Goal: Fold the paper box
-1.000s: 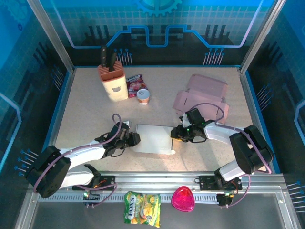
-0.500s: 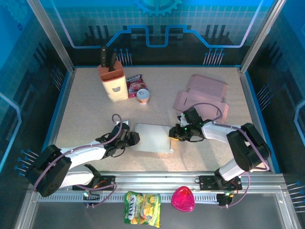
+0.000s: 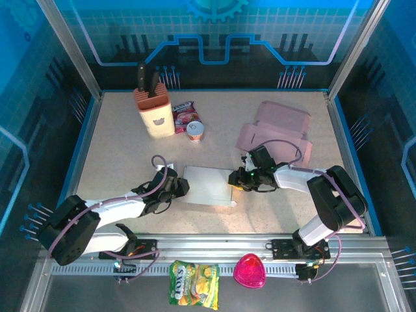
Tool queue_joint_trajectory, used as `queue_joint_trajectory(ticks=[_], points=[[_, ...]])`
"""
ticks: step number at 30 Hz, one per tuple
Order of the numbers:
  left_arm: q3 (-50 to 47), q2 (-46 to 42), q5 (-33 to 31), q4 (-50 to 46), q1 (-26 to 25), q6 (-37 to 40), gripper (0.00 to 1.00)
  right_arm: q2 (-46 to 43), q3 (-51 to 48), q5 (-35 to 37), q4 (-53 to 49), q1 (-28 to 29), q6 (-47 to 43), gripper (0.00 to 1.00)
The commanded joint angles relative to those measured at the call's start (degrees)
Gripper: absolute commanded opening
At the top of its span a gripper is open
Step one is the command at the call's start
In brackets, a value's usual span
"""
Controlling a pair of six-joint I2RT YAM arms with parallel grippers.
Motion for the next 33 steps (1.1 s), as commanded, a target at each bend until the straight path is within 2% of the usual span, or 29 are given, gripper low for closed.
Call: queue_joint_trajectory(ticks=[1,10,22,29,33], points=[[-1.39,1.46,5.89,1.85,-2.28,-1.83,0.19,-1.2,-0.86,-4.28,0.17,-0.5,-2.07,0.35],[-4.16,1.21,5.23,4.88,-1.46,-3.34,0.11,-3.05,-2.25,-6.46,-1.96,-5.25,-6.03,0.49],[-8.91,3.73,9.82,13.49,2.97,-6.08,0.06,-2.83,-2.17,-10.07,-2.52,-7.58,-9.84,0.68],[-10.37,3.67,12.02,15.5,5.39,-6.66,0.05,0.13,-2.52,-16.42,6.66,-6.96,-6.16,0.7],[-10.09,4.71,12.74,16.29,5.81,-6.63,0.05,1.59,-1.55,-16.92,10.24,-4.76,-3.53,0.64]])
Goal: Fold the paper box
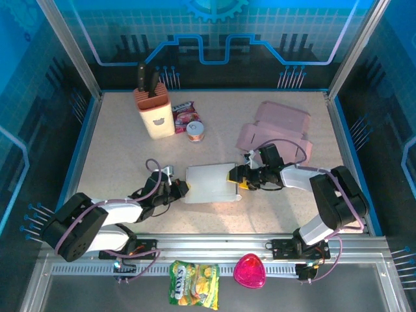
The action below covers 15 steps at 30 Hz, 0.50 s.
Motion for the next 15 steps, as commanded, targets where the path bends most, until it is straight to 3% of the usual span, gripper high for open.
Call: queue_joint_trajectory(ticks=[1,9,15], points=[[-1.41,2.41,0.99,-3.54,0.66,-0.59,0.05,1.76,0.64,-3.24,6.23,1.86,3.66,0.62],[-0.23,3.93,2.27,-2.75,0.96,0.22,0.11,4.28,-0.71,-4.95,20.13,3.92,13.79,0.46],[3.43,-2.1,2.07,-12.01,0.91,4.41,0.37,4.99,-3.42,-5.76,29.29,3.28,22.22,0.36]])
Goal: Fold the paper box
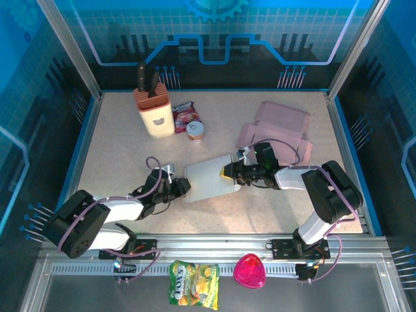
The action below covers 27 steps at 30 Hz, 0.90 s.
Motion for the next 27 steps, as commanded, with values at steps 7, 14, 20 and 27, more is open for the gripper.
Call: queue_joint_trajectory(ticks=[7,14,20,27], points=[[8.03,-20.88,-12.36,-29.9,-7.72,20.23,0.56,-0.63,-3.99,-3.58,11.49,-2.37,13.08,0.32],[13.35,-27.16,-28.69,-37.01,-24.01,42.44,0.6,-4.55,-4.59,-5.73,7.16,-6.37,16.53,0.32],[20.29,-16.01,-42.9,-38.01,-33.21,56.91,0.63,-9.01,-4.2,-7.22,0.59,-8.98,17.15,0.33],[25.47,-2.6,-53.33,-34.5,-36.09,66.84,0.72,-12.56,-4.27,-8.68,-4.33,-11.25,16.34,0.32]])
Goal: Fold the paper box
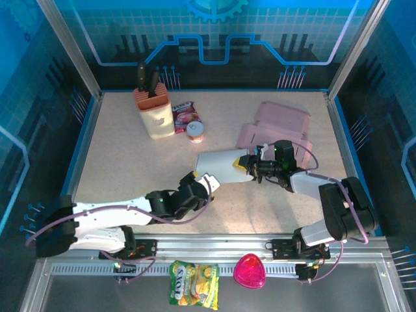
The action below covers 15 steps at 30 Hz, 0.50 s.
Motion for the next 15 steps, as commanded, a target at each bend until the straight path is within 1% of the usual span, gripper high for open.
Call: queue_joint_trajectory(ticks=[1,3,9,12,15], points=[[2.1,3.96,-9.56,2.26,-0.82,8.65,0.72,-2.05,0.03,-2.48,-4.7,-1.18,-0.54,0.32],[2.23,6.27,-12.39,5.04,-0.92,10.72,0.72,-2.45,0.39,-2.84,-6.4,-1.21,-1.27,0.32],[2.93,11.73,-15.85,12.72,-1.45,16.6,0.7,-2.82,0.53,-3.97,-8.87,-1.21,-1.61,0.31],[3.67,13.88,-15.86,14.15,-1.49,18.38,0.64,-2.56,0.33,-4.72,-9.04,-1.29,-1.42,0.31],[4.26,15.31,-15.86,14.61,-1.7,19.36,0.54,-2.43,-0.52,-5.01,-8.58,-1.36,-0.17,0.3]])
